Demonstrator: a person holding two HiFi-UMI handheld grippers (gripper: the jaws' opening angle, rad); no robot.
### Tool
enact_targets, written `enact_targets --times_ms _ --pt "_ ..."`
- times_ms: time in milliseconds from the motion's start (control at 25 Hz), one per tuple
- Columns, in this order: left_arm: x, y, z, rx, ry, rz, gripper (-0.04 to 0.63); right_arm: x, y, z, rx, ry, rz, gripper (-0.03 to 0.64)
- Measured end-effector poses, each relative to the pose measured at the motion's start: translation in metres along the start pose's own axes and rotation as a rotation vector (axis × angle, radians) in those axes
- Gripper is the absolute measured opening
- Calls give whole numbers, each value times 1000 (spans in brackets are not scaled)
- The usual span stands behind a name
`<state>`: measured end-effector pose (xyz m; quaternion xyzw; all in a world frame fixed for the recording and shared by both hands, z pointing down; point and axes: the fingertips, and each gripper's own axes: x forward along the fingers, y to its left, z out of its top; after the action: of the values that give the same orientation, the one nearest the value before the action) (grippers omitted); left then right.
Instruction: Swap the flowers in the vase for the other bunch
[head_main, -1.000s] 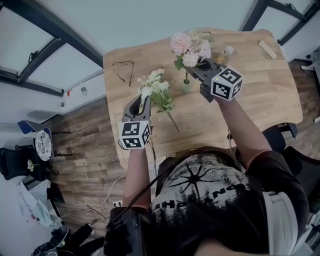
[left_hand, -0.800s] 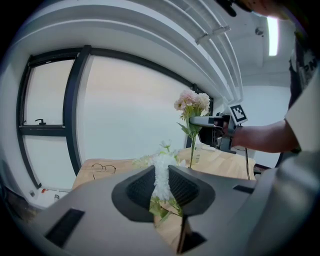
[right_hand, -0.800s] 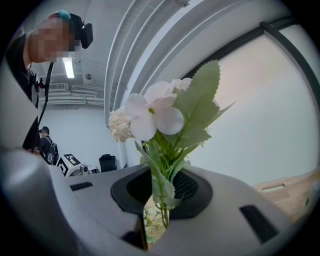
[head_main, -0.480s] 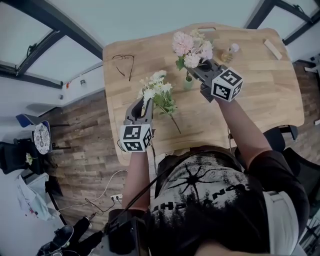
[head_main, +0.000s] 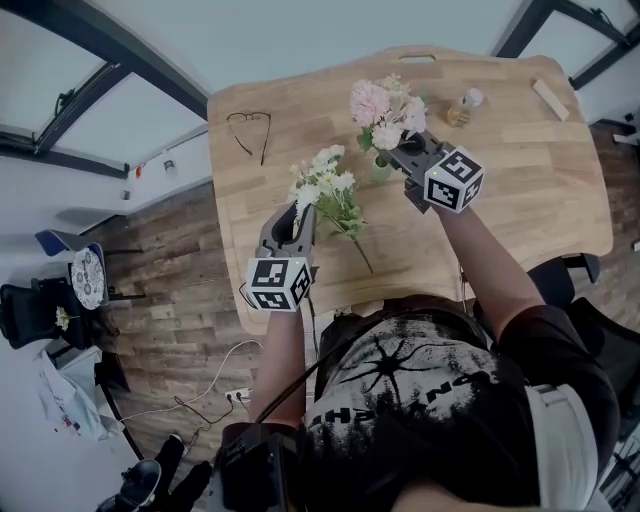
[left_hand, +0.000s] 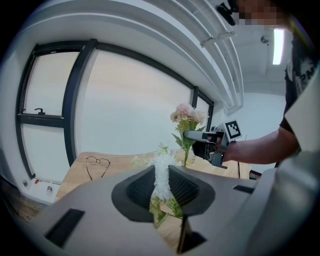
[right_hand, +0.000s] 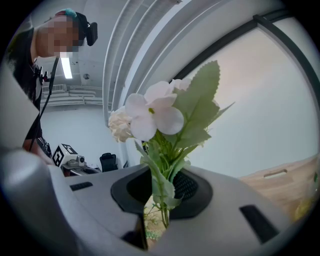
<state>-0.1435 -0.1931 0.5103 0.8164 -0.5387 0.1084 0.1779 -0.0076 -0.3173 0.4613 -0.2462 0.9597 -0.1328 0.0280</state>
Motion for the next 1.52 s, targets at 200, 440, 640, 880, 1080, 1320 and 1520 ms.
enact_targets --times_ms 200,440,640,880,1080,1320,1520 --pt "1 -3 -4 -8 2 -14 92 1 -3 -14 7 18 -4 58" --pt "1 -2 -4 -19 2 -15 92 2 -6 -29 10 43 -15 58" --pt "5 -1 -9 -26 22 -14 92 1 -8 -46 -14 84 -25 58" --pt "6 -1 -9 -23 22 -19 92 -1 -16 -58 -8 107 -53 58" --pt "6 -1 -9 -18 27 -18 92 0 -20 -64 -13 124 -70 58" --pt "7 -3 -10 -21 34 -25 92 7 -21 -64 -15 134 -70 66" --pt "7 -2 -10 -20 33 -28 92 9 -22 -66 5 137 -76 117"
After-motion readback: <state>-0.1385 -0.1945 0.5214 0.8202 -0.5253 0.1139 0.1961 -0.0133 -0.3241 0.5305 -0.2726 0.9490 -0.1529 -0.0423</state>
